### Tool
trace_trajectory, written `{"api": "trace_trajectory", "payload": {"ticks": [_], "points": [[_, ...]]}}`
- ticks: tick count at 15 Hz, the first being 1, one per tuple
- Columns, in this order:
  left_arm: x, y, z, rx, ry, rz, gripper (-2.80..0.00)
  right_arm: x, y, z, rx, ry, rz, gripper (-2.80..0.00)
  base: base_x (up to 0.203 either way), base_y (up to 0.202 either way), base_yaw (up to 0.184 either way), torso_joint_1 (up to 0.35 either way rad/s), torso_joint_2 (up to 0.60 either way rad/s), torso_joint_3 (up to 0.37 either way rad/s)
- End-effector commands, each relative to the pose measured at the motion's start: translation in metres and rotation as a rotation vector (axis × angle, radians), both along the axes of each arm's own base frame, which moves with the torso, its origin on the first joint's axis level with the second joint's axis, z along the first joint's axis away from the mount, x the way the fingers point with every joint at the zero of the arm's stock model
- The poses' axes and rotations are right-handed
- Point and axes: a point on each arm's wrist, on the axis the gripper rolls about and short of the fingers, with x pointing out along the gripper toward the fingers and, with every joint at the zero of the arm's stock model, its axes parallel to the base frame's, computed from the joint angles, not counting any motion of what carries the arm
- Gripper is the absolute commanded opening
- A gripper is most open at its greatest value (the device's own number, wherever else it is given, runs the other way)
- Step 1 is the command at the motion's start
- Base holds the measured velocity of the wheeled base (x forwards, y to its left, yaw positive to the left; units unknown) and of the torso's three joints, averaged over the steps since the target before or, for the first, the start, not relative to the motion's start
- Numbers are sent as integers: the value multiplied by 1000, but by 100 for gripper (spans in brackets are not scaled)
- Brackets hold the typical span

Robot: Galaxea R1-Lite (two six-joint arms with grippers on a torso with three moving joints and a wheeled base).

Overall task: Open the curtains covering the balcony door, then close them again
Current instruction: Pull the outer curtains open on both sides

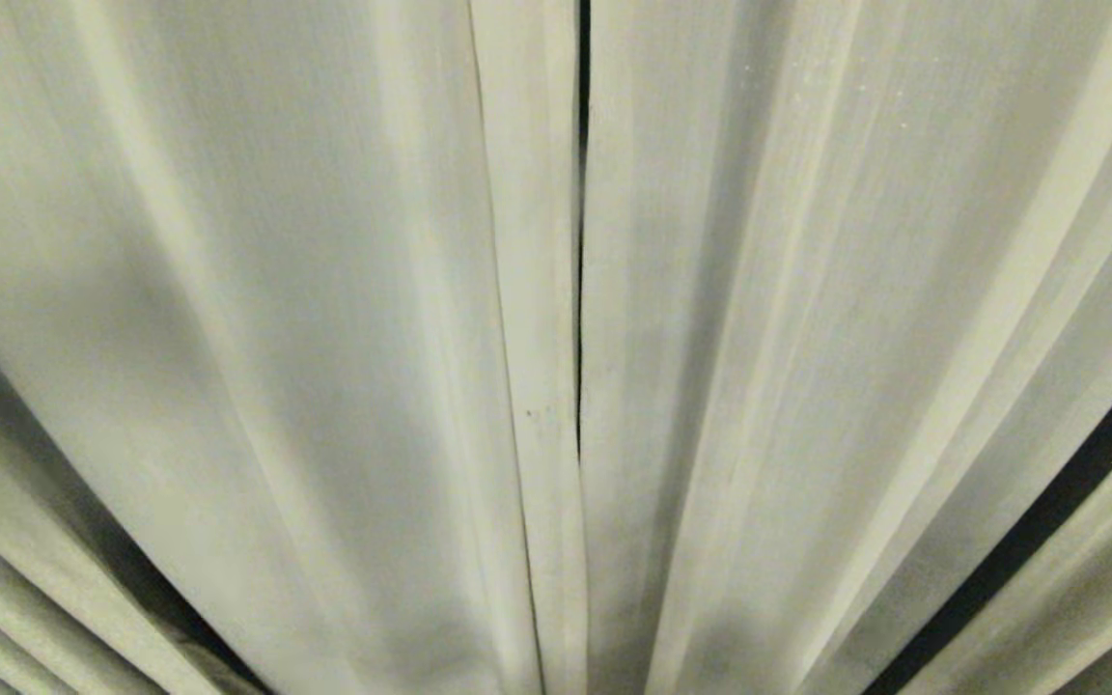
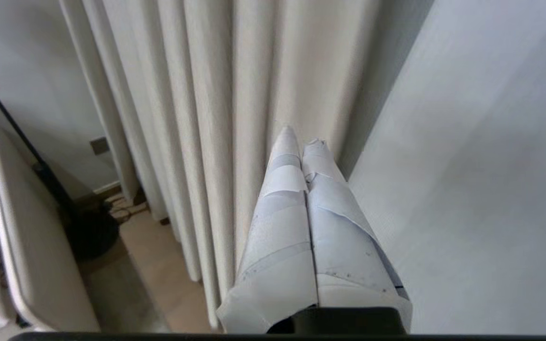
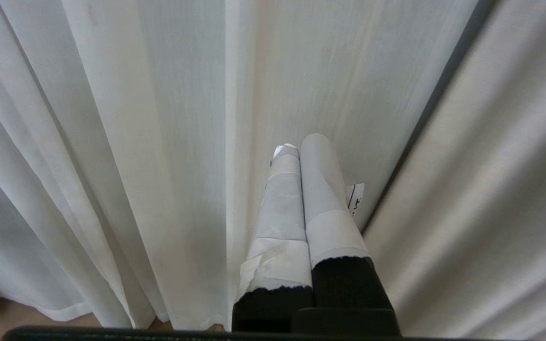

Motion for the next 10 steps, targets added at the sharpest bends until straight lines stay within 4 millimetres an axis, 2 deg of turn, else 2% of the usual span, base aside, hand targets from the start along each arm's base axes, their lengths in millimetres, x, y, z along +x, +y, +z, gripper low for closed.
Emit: {"api": "trace_trajectory", "payload": {"ticks": [1,3,6,10], "points": [[-2,-3,-9,-6,18,-26,-280,0,0,0,-1,2,1,-280,0,0,0,0,0,0],[-2,-8,-19,-15,41,-90,-280,0,0,0,-1,2,1,-280,0,0,0,0,0,0],[-7,-18,-42,-47,32,-384,-280,0,0,0,-1,2,1,-280,0,0,0,0,0,0],[-33,-32,-88,-61,-8,-773,-280,0,0,0,-1,2,1,-280,0,0,0,0,0,0]]}}
